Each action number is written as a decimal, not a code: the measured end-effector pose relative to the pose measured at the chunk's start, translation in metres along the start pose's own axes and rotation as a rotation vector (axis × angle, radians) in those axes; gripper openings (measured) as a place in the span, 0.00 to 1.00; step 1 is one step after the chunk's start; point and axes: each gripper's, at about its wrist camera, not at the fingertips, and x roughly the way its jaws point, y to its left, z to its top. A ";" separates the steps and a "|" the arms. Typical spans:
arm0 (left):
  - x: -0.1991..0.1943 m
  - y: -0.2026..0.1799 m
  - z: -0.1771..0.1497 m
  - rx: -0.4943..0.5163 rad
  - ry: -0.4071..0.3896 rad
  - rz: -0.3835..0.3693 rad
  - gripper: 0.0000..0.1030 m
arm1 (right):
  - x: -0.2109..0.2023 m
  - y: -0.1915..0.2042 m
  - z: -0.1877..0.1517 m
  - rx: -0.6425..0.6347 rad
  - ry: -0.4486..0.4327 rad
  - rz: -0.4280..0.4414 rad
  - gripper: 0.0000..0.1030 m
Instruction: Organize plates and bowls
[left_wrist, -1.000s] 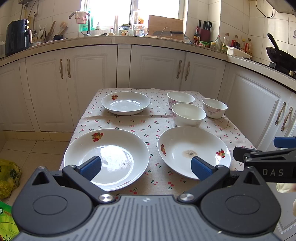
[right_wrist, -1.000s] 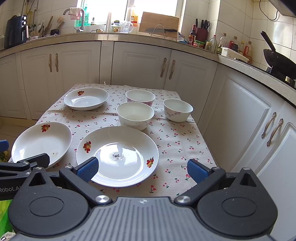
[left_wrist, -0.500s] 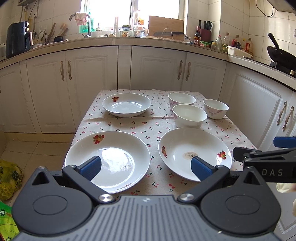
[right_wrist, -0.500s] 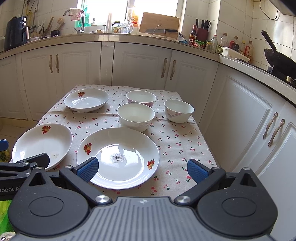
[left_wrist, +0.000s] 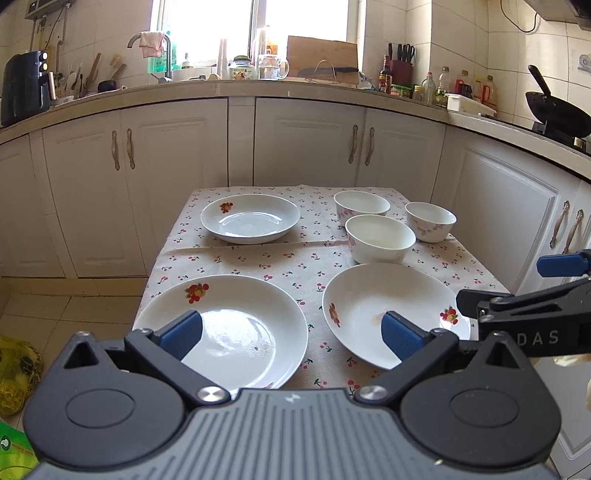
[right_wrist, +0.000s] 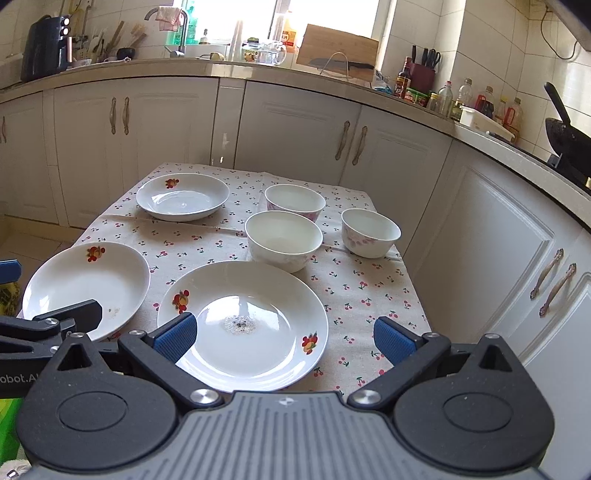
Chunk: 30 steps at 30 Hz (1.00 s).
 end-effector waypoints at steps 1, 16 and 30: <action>0.002 0.002 0.001 -0.004 0.005 -0.003 0.99 | 0.001 0.002 0.002 -0.011 0.001 -0.002 1.00; 0.025 0.022 0.002 0.064 -0.003 -0.056 0.99 | 0.033 -0.008 0.035 0.011 -0.065 0.189 1.00; 0.038 0.082 -0.047 0.092 0.176 -0.034 0.99 | 0.084 0.037 0.054 -0.081 0.017 0.494 1.00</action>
